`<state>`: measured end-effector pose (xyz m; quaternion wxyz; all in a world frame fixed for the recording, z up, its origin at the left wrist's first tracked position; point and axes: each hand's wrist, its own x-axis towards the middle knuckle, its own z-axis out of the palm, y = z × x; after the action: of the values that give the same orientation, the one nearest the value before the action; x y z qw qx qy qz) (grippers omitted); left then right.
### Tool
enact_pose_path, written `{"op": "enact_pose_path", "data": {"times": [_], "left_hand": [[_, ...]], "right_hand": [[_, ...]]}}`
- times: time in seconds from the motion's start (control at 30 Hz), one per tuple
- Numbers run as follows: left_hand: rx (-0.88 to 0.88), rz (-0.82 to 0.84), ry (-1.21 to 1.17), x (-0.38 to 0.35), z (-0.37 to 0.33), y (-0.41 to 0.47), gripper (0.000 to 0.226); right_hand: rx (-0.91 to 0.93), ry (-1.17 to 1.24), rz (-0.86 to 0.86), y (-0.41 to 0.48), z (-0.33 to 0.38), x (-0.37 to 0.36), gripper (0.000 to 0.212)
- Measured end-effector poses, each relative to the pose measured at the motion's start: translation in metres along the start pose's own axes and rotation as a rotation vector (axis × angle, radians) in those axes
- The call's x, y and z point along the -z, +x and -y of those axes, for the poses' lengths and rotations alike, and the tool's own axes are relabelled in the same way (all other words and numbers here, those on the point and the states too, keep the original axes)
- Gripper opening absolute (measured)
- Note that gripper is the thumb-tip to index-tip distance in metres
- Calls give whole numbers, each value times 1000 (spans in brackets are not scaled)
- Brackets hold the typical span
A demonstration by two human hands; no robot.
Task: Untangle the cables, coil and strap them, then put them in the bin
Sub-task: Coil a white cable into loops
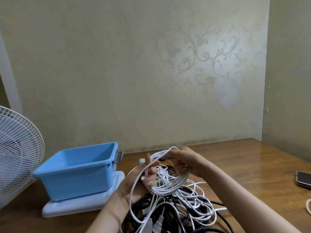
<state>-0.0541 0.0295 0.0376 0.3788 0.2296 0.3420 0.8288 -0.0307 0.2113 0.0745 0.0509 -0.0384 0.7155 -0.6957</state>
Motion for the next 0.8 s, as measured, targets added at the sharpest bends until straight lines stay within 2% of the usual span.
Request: {"op": "enact_pose_path", "data": {"times": [0.07, 0.17, 0.2, 0.3, 0.37, 0.43, 0.53, 0.57, 0.63, 0.7, 0.73, 0.77, 0.8], "left_hand": [[-47, -109, 95, 5, 5, 7, 61], [-55, -147, 274, 1, 8, 13, 79], [-50, -144, 314, 6, 8, 14, 81], [0, 50, 256, 15, 12, 20, 73], [45, 147, 183, 20, 13, 22, 52], [77, 204, 98, 22, 11, 22, 31], [134, 193, -60, 25, 10, 17, 33], [115, 173, -71, 31, 11, 17, 34], [59, 116, -88, 37, 14, 18, 36], [25, 62, -74, 30, 15, 19, 15], [-6, -73, -74, 31, 16, 19, 22], [-45, -175, -57, 32, 17, 20, 41], [-69, -220, -72, 33, 18, 19, 51]], "right_hand": [[87, -87, -99, 8, -11, 3, 31], [400, -409, -255, 16, -24, 3, 6], [466, -492, -261, 19, -28, 2, 14], [573, -646, -203, 29, -46, 5, 24], [604, -669, -198, 35, -54, 2, 27], [551, -572, -184, 38, -55, 5, 25], [253, -131, 77, 34, -51, 22, 26], [189, 47, 179, 30, -50, 29, 33], [123, 287, 279, 26, -52, 40, 57], [100, 420, 246, 26, -57, 39, 73], [101, 486, 215, 27, -60, 36, 67], [98, 554, 178, 28, -61, 30, 57], [86, 643, 161, 29, -60, 26, 52]]}}
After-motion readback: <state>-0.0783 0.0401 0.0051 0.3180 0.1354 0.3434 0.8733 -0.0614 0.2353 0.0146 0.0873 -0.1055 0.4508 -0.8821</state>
